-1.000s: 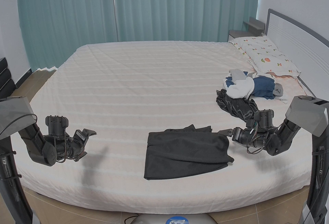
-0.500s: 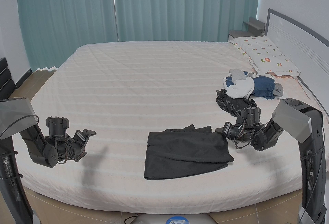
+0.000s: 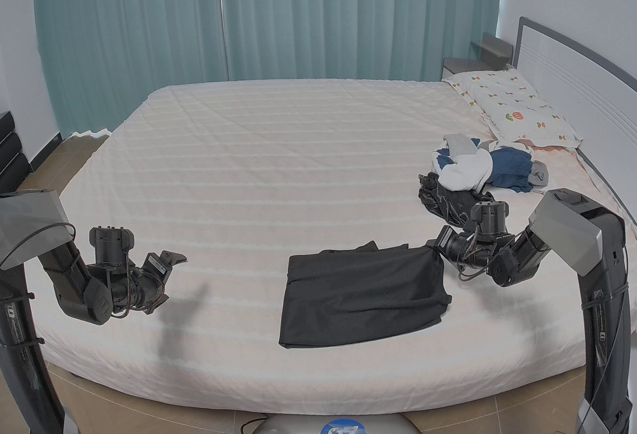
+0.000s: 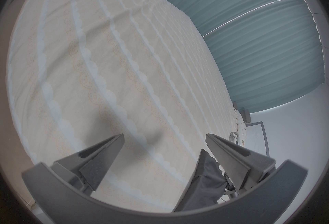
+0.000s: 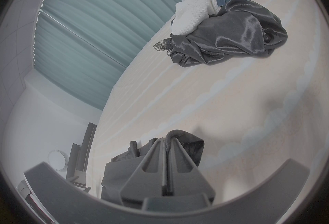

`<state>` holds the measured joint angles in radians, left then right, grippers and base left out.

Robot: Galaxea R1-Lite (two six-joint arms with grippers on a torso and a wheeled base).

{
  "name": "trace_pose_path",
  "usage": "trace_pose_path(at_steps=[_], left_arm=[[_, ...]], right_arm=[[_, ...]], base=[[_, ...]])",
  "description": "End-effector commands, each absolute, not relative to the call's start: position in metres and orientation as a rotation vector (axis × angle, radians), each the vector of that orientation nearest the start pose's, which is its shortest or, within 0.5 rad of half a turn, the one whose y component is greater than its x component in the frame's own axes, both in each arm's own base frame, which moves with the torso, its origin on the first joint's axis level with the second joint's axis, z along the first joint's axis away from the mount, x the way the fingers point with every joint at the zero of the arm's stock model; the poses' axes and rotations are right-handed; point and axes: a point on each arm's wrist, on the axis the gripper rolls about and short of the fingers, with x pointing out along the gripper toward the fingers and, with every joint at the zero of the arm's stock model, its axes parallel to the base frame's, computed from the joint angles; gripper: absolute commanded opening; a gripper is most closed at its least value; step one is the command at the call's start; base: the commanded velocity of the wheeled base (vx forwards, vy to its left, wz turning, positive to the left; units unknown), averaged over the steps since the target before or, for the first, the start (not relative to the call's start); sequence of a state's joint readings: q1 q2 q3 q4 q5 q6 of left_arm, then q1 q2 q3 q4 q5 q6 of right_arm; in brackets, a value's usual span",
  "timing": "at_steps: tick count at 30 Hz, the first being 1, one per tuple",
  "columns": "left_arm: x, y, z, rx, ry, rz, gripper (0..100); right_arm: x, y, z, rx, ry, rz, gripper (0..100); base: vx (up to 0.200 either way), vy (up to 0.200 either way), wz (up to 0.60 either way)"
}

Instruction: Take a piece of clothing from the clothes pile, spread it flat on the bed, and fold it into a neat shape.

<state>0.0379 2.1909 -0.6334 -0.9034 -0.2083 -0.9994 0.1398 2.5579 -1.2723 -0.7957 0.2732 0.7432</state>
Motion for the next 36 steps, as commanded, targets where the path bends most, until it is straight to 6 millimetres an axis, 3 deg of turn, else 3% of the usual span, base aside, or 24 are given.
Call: trace_pose_path(at_steps=[1, 16, 17, 22, 27, 31, 36], left_arm=[[0.333, 0.008, 0.008, -1.041, 0.681, 0.176, 100], [0.333, 0.008, 0.009, -1.041, 0.68, 0.175, 100], [0.333, 0.008, 0.008, -1.041, 0.681, 0.176, 100], [0.333, 0.008, 0.008, -1.041, 0.681, 0.176, 100], [0.333, 0.008, 0.008, -1.041, 0.681, 0.176, 100], [0.333, 0.008, 0.009, -1.041, 0.68, 0.175, 100], [0.333, 0.008, 0.009, -1.041, 0.68, 0.175, 100]], right_arm=[[0.46, 0.066, -0.028, 0.761, 0.608, 0.195, 0], [0.471, 0.065, -0.038, 0.752, 0.574, 0.157, 0], [0.469, 0.066, -0.04, 0.747, 0.578, 0.16, 100], [0.462, 0.066, -0.035, 0.737, 0.554, 0.175, 100], [0.443, 0.056, -0.011, 0.731, 0.553, 0.188, 100], [0.412, 0.049, -0.007, 0.689, 0.616, 0.253, 100], [0.365, 0.043, -0.02, 0.587, 0.685, 0.411, 100]], base=[[0.0, 0.0, 0.0], [0.0, 0.0, 0.0], [0.0, 0.0, 0.0], [0.0, 0.0, 0.0], [0.0, 0.0, 0.0], [0.0, 0.0, 0.0], [0.0, 0.0, 0.0]])
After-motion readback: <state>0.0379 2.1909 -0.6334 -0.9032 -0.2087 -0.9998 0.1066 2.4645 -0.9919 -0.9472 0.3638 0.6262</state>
